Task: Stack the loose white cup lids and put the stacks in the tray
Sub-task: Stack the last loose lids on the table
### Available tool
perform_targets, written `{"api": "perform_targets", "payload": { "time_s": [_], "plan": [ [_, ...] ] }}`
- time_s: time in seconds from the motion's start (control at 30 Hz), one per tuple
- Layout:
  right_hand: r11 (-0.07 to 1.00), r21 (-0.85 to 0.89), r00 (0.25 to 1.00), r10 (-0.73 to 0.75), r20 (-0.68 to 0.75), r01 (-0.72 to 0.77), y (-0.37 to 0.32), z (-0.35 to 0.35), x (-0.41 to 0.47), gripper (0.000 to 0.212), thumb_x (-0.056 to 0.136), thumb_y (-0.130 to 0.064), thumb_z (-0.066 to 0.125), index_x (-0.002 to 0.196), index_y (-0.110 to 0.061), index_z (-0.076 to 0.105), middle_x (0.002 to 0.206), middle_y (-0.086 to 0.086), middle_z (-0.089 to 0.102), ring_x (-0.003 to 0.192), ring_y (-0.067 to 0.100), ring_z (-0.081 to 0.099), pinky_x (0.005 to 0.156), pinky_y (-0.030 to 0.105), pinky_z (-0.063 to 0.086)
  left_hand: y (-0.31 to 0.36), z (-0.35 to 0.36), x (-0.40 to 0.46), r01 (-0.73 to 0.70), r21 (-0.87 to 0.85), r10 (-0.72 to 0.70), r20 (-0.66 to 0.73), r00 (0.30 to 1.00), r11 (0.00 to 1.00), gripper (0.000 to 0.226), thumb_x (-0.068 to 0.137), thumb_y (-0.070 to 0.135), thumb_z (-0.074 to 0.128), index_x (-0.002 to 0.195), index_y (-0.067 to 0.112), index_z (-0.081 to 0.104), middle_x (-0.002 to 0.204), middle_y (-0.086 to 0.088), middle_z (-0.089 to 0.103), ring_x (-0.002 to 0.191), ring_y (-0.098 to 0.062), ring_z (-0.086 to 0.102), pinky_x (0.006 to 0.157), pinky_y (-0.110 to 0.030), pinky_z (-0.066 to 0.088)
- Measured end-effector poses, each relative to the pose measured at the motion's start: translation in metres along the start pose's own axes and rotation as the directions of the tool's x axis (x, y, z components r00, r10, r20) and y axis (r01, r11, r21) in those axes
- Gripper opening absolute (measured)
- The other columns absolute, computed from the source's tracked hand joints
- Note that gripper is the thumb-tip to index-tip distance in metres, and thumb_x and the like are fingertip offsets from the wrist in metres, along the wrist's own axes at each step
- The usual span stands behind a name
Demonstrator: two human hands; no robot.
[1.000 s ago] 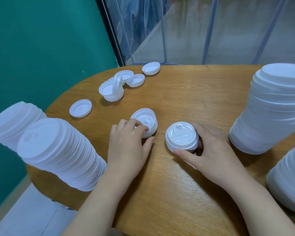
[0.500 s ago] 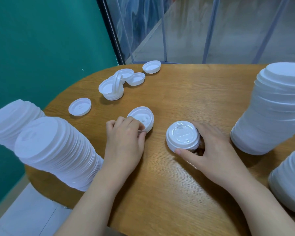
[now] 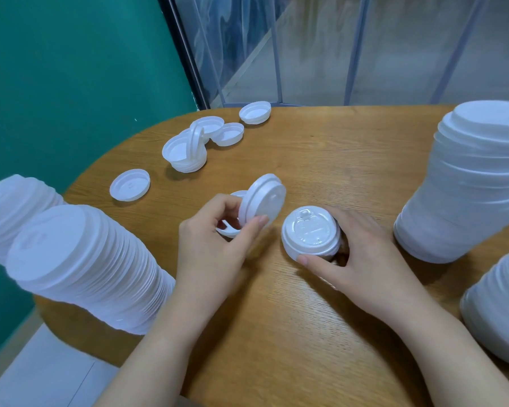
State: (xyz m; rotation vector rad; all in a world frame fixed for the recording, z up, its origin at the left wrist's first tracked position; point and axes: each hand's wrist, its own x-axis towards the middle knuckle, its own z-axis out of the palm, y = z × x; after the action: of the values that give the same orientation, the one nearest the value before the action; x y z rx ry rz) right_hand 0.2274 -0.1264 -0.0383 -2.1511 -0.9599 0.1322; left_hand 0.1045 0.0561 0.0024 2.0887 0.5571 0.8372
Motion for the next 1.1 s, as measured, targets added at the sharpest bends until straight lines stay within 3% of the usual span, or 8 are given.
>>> {"api": "perform_targets", "payload": {
  "time_s": [0.3,0.37,0.43,0.53,0.67,0.87,1.0,1.1],
  "plan": [
    [1.0,0.005,1.0,0.006,-0.004,-0.006,0.002,0.001,0.001,0.06,0.077,-0.064,0.073,0.129,-0.04,0.054,0.116,-0.024,0.057,0.111,0.003,0.047,0.095,0.032,0.041,0.007,0.011,-0.003,0.12,-0.289,-0.063,0.201,0.978,0.95,0.014,0.093,0.025,0.076,0.107,0.023,0.076,0.08,-0.006,0.073,0.077,-0.017,0.067,0.076,-0.029,0.054],
    [1.0,0.002,1.0,0.0,-0.005,0.0,0.002,0.002,0.001,0.061,0.076,-0.065,0.073,0.129,-0.041,0.054,0.117,-0.024,0.058,0.112,0.004,0.048,0.096,0.033,0.042,0.007,0.014,-0.002,0.173,-0.268,-0.098,0.271,0.958,0.948,0.012,0.098,0.021,0.071,0.109,0.019,0.075,0.081,-0.013,0.073,0.074,-0.013,0.067,0.073,-0.023,0.053],
    [1.0,0.004,1.0,0.001,-0.008,-0.001,0.001,0.002,0.001,0.063,0.076,-0.064,0.074,0.131,-0.041,0.054,0.118,-0.023,0.058,0.112,0.005,0.049,0.097,0.034,0.043,0.005,0.017,-0.003,0.216,-0.213,-0.136,0.334,0.933,0.953,0.012,0.1,0.023,0.066,0.109,0.019,0.074,0.074,-0.008,0.07,0.069,-0.009,0.061,0.067,-0.018,0.046],
    [1.0,-0.002,1.0,-0.002,-0.011,0.002,0.002,0.002,0.001,0.063,0.075,-0.064,0.073,0.131,-0.041,0.054,0.119,-0.023,0.059,0.113,0.004,0.049,0.097,0.034,0.043,0.003,0.022,-0.005,0.252,-0.154,-0.18,0.372,0.911,0.955,0.012,0.102,0.029,0.063,0.11,0.025,0.072,0.068,-0.003,0.061,0.066,-0.012,0.054,0.061,-0.025,0.042],
    [1.0,0.012,1.0,-0.009,-0.017,0.009,0.0,0.001,0.001,0.063,0.075,-0.062,0.074,0.131,-0.041,0.055,0.118,-0.024,0.06,0.112,0.003,0.05,0.097,0.031,0.042,0.003,0.029,-0.004,0.268,-0.129,-0.204,0.375,0.904,0.955,0.014,0.104,0.032,0.06,0.107,0.025,0.071,0.077,-0.013,0.07,0.066,-0.012,0.058,0.07,-0.037,0.051],
    [1.0,0.013,1.0,0.002,-0.019,-0.002,0.001,0.003,0.0,0.069,0.073,-0.057,0.078,0.135,-0.037,0.055,0.12,-0.022,0.06,0.114,0.005,0.05,0.097,0.028,0.039,0.001,0.039,0.0,0.313,-0.095,-0.258,0.371,0.892,0.945,0.017,0.103,0.033,0.061,0.107,0.021,0.072,0.064,0.002,0.06,0.057,-0.004,0.052,0.056,-0.015,0.041],
    [0.999,-0.01,0.999,0.045,0.009,-0.045,0.006,0.004,-0.001,0.092,0.07,-0.065,0.077,0.149,-0.031,0.045,0.134,-0.017,0.057,0.126,0.008,0.048,0.108,0.035,0.04,0.002,0.042,0.002,0.309,-0.066,-0.266,0.362,0.893,0.949,0.016,0.101,0.035,0.063,0.106,0.023,0.072,0.064,0.0,0.06,0.055,-0.006,0.051,0.053,-0.017,0.041],
    [0.999,0.011,0.999,0.044,0.019,-0.044,0.006,0.003,-0.002,0.094,0.071,-0.076,0.066,0.15,-0.032,0.043,0.136,-0.018,0.057,0.127,0.008,0.048,0.108,0.037,0.04,0.002,0.044,0.004,0.313,-0.053,-0.277,0.347,0.896,0.948,0.013,0.099,0.036,0.065,0.101,0.024,0.07,0.063,-0.001,0.059,0.056,-0.01,0.051,0.054,-0.024,0.043]
  ]
}}
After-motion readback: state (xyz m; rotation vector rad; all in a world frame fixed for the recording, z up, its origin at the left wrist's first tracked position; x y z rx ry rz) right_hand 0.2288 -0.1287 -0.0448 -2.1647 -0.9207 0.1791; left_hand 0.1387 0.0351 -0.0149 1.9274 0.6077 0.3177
